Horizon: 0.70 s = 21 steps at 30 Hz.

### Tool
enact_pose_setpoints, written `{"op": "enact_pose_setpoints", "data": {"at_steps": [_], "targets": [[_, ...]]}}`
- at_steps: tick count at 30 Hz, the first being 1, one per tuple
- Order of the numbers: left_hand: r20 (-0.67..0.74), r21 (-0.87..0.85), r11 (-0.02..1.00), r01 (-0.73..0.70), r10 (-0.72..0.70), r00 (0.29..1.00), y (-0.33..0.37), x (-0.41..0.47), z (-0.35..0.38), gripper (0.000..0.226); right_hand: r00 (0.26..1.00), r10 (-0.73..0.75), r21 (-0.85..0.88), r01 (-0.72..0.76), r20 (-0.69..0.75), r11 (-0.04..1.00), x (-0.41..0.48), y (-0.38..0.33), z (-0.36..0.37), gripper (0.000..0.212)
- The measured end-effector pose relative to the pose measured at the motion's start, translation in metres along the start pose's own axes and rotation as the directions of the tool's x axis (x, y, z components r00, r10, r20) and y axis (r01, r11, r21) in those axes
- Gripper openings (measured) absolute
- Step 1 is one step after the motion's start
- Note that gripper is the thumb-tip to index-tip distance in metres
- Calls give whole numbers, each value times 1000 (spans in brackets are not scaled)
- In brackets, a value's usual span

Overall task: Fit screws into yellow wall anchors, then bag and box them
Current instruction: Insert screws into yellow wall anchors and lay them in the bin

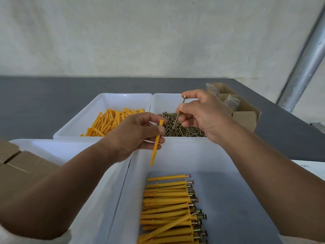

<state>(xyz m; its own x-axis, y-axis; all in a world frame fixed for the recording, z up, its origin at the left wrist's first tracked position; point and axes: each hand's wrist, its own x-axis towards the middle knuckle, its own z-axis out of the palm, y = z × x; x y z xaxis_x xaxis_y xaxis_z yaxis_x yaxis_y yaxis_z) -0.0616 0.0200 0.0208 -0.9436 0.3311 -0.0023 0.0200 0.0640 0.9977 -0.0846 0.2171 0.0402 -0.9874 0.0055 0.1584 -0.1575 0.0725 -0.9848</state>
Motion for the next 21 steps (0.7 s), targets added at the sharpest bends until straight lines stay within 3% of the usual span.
{"op": "enact_pose_setpoints", "data": {"at_steps": [6,21], "targets": [[76,102,995,6,-14,997,-2,-1,2,21,999,-16,16,17,-46,1000,-1,-2,1,23],[73,102,995,19,-27,997,-3,0,4,16,998,-53,-141,46,-46,989,-5,-3,3,10]]}}
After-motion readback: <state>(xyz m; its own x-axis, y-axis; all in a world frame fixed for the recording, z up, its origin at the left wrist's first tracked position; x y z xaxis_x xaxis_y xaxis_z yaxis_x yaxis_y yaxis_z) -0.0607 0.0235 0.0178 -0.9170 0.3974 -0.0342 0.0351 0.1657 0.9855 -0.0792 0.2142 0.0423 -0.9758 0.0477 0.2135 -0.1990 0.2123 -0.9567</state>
